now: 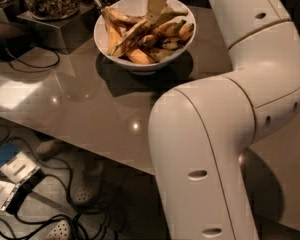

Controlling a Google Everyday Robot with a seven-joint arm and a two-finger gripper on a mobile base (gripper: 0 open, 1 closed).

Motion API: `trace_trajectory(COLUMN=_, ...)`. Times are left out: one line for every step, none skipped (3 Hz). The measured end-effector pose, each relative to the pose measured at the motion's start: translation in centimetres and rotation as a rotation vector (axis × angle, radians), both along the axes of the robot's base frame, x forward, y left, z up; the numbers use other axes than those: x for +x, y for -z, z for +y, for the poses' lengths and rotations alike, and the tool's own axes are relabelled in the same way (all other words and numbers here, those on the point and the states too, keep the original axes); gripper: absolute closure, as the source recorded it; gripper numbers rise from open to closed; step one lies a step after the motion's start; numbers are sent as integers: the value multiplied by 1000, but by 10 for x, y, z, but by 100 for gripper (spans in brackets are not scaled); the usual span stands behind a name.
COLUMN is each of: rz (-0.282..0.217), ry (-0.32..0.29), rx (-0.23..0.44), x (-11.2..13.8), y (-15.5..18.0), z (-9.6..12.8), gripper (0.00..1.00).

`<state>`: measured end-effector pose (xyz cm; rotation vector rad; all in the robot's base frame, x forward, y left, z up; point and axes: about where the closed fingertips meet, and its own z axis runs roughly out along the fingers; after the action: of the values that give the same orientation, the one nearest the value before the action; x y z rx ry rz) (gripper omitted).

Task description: Pick banana from white bowl

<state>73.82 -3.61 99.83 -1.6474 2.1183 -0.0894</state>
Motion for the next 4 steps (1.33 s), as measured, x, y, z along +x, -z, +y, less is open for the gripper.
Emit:
trace_trajectory(rz=14, ry=13, rx=5, x=1, y=7, z=-8, gripper=39)
trace_trajectory(rz=17, ry=14, rx=1, x=2, y=8, z=-10, gripper=34)
trace_trajectory(rz=24, ry=18, rx=-4, x=3, y=12, z=-12, gripper=36)
trace_trajectory(rz=41, ry=16, rx=-7, x=5, y=21, z=-11, gripper=37)
